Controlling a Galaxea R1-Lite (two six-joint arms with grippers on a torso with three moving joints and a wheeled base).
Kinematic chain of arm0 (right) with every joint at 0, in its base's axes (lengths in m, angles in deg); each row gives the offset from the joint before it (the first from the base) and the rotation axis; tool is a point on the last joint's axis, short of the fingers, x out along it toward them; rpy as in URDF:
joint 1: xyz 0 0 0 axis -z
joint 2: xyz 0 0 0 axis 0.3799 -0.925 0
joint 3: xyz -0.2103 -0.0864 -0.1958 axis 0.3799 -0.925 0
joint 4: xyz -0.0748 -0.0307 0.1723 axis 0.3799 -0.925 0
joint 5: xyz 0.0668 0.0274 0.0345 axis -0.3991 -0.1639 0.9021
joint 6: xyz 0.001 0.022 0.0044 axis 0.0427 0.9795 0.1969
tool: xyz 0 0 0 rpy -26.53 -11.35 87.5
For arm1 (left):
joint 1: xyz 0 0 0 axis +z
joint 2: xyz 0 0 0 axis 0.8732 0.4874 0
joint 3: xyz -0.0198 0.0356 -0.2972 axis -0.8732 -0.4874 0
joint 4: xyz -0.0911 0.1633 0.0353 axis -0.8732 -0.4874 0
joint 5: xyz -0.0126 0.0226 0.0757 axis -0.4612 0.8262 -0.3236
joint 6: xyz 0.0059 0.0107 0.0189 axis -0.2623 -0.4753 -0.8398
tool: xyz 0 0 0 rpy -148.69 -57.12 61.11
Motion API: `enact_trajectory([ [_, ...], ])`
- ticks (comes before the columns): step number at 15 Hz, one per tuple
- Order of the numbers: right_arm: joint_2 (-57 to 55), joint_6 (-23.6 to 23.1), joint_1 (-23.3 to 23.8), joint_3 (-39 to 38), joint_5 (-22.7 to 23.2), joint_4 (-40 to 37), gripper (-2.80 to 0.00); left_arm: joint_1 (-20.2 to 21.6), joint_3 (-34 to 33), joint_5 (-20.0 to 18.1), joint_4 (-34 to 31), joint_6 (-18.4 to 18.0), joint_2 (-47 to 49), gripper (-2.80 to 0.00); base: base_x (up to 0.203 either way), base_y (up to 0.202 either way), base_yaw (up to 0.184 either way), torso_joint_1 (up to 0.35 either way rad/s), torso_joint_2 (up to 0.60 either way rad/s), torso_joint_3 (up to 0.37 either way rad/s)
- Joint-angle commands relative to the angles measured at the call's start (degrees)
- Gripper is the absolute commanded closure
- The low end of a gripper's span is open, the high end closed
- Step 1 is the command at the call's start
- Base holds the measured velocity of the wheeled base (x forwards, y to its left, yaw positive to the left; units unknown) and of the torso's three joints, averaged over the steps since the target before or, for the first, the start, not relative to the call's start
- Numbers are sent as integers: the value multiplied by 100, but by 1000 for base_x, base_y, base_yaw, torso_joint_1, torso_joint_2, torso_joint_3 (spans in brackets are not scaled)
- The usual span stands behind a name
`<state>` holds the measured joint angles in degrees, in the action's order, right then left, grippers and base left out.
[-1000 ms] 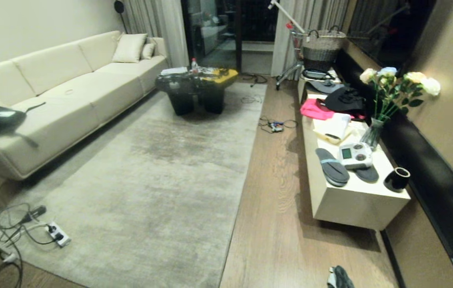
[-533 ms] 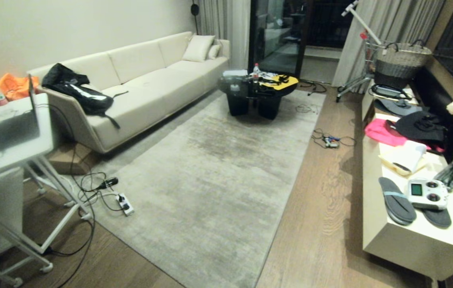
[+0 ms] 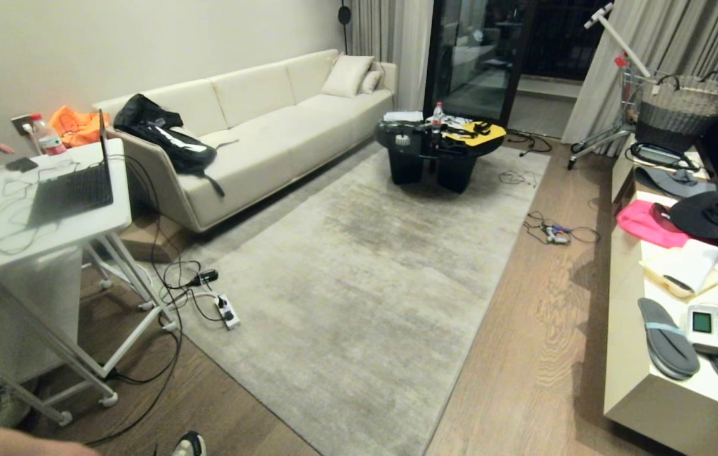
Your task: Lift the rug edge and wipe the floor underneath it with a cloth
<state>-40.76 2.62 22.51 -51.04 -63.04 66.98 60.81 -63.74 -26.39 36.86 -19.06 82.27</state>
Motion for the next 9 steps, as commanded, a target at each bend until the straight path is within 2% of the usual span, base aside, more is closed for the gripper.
enact_trajectory([
  [1,-6,-3,-1,0,1,2,0,2,0,1,2,3,1,0,0,0,0,0,0,0],
  [9,-6,6,-1,0,9,11,0,-6,0,1,2,3,1,0,0,0,0,0,0,0],
])
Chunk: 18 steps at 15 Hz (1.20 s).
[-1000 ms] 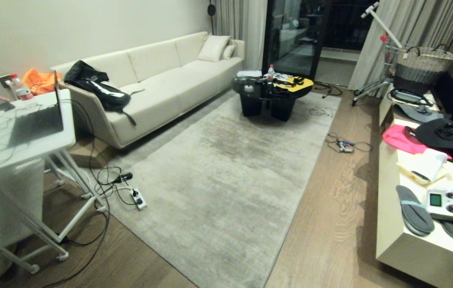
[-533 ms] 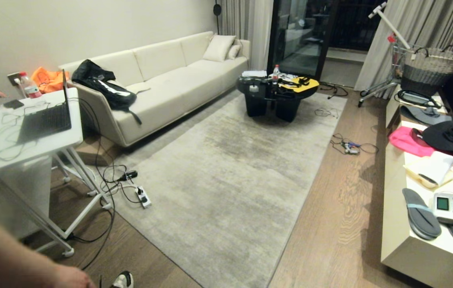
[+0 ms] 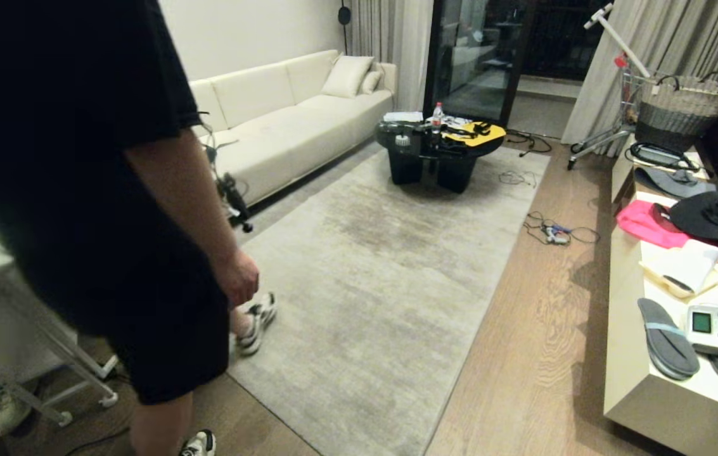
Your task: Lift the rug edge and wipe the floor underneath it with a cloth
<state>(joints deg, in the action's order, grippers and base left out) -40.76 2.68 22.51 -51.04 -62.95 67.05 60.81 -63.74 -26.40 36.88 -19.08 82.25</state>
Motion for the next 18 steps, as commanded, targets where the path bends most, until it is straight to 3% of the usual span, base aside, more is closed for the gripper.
enact_trajectory([
  [1,-6,0,-1,0,1,4,0,-1,0,4,0,5,3,0,0,0,0,0,0,0],
  [12,-6,0,-1,0,1,4,0,-6,0,2,0,5,3,0,0,0,0,0,0,0],
  [18,-6,80,-1,0,-8,4,0,-5,0,2,0,5,3,0,0,6,-149,4,1,3],
])
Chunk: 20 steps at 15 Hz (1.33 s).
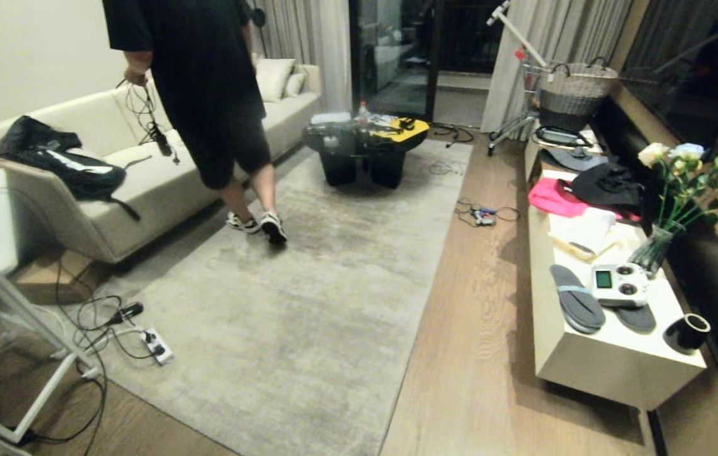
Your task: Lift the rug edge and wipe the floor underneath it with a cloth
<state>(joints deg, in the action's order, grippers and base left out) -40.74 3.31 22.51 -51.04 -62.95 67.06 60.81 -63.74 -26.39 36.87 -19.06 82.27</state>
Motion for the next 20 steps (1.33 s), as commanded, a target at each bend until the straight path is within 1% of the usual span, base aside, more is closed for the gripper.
enact_trajectory([
  [1,-9,42,0,0,-8,3,0,-3,0,1,1,3,1,0,-1,12,-150,2,5,10],
  [3,-9,34,0,0,-8,3,0,2,0,1,1,3,1,0,0,2,-87,2,6,1],
  [5,0,20,0,0,-17,-6,0,2,0,1,1,3,1,0,0,0,0,0,0,0],
  [9,-9,136,0,0,-30,3,0,2,0,1,1,3,1,0,0,0,0,0,0,0],
  [17,0,95,0,0,-34,3,0,-6,0,1,1,3,1,0,0,0,0,0,0,0],
  [20,-2,92,0,0,-34,3,0,-4,0,1,1,3,1,0,0,0,0,117,-308,-183],
])
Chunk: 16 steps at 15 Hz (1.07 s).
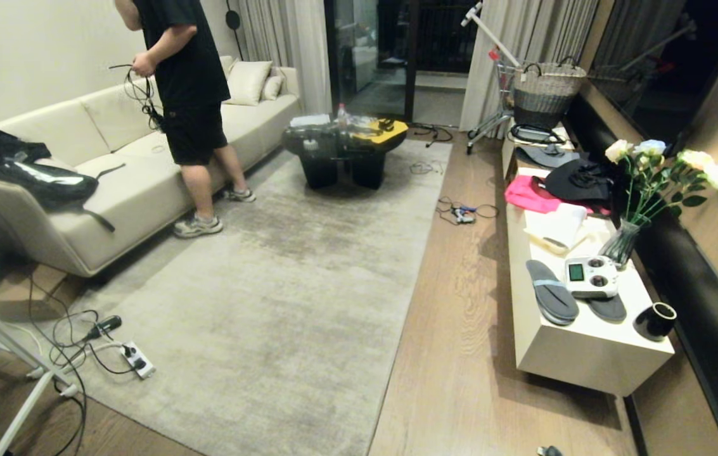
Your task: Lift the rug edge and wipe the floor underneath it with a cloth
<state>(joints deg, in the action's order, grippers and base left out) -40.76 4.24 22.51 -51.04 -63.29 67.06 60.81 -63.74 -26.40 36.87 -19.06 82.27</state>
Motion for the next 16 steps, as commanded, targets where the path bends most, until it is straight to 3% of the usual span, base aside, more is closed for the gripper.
enact_trajectory([
  [1,2,-6,-1,0,0,3,0,-6,0,5,1,3,1,0,0,0,0,159,-393,-231],
  [12,0,9,-1,0,9,3,0,2,0,2,1,3,1,0,0,0,0,148,-348,-200],
  [16,-6,55,-1,0,0,3,0,2,0,11,1,3,1,0,0,0,0,9,-26,-12],
])
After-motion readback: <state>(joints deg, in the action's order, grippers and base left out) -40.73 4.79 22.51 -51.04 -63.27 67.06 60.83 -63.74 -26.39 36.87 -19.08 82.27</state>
